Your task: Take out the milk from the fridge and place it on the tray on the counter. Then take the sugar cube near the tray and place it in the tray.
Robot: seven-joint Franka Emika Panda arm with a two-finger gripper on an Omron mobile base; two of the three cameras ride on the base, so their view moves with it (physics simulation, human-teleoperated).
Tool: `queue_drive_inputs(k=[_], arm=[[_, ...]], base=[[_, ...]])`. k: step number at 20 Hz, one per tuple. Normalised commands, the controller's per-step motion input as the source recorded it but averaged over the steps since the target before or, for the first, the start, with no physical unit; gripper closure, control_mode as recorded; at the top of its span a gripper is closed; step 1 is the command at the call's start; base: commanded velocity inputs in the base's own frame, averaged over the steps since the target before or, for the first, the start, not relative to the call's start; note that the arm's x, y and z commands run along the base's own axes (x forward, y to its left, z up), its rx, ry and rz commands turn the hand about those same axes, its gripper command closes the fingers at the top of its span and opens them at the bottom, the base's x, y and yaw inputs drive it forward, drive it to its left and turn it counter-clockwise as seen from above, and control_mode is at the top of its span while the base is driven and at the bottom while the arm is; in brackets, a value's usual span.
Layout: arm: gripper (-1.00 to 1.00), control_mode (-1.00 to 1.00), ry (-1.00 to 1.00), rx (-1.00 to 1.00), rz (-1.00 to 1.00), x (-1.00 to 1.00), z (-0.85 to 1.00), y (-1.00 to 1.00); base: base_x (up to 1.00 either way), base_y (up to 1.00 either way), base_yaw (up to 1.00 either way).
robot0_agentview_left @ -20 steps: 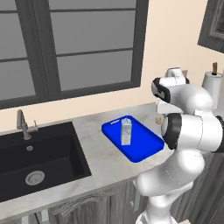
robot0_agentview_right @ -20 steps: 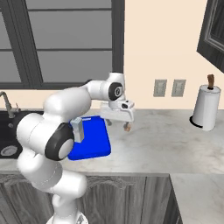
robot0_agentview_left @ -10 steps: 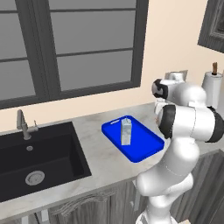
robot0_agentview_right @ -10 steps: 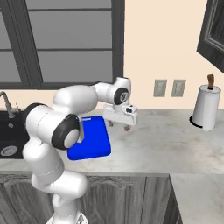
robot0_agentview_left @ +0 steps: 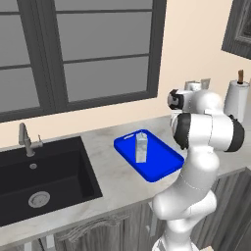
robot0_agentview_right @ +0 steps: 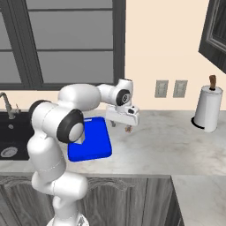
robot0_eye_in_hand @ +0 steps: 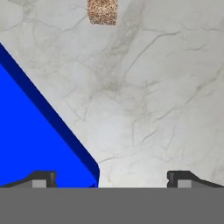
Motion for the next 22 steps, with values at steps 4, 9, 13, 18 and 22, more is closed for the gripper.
queue_drive_inputs(k=[4, 9, 13, 18, 22], arm=[[-1.0, -1.0, 0.0, 0.0, 0.0, 0.33, -0.19, 0.0], [-1.0, -1.0, -0.03, 0.0, 0.0, 0.27, -0.21, -0.01], [-1.0, -1.0, -0.01, 0.0, 0.0, 0.31, -0.18, 0.0], [-1.0, -1.0, 0.0, 0.0, 0.0, 0.26, -0.21, -0.03], [-1.0, -1.0, 0.0, 0.03, 0.01, 0.19, -0.22, -0.22]], base=[[0.0, 0.0, 0.0], [0.0, 0.0, 0.0], [0.0, 0.0, 0.0], [0.0, 0.0, 0.0], [0.0, 0.0, 0.0]])
